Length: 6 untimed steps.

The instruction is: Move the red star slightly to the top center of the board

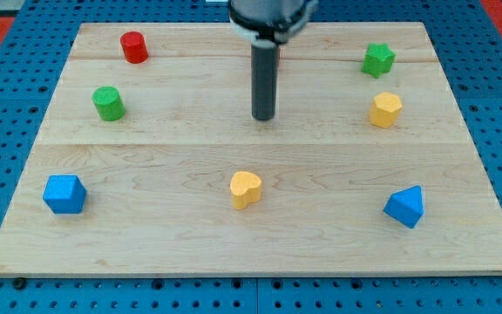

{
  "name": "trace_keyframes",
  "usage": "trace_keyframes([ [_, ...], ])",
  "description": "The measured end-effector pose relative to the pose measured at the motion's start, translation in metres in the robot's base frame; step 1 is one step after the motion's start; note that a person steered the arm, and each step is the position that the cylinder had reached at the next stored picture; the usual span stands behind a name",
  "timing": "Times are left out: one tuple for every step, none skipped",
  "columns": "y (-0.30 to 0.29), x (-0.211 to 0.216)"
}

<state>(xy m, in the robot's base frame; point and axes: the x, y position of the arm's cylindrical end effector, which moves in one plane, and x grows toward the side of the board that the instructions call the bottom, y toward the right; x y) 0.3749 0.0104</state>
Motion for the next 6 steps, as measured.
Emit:
trace_keyframes([
  [0.0,-0.042],
  [0.0,-0.067],
  [0.0,-0.093],
  [0.0,-0.12],
  [0.02,-0.119],
  [0.065,-0.091],
])
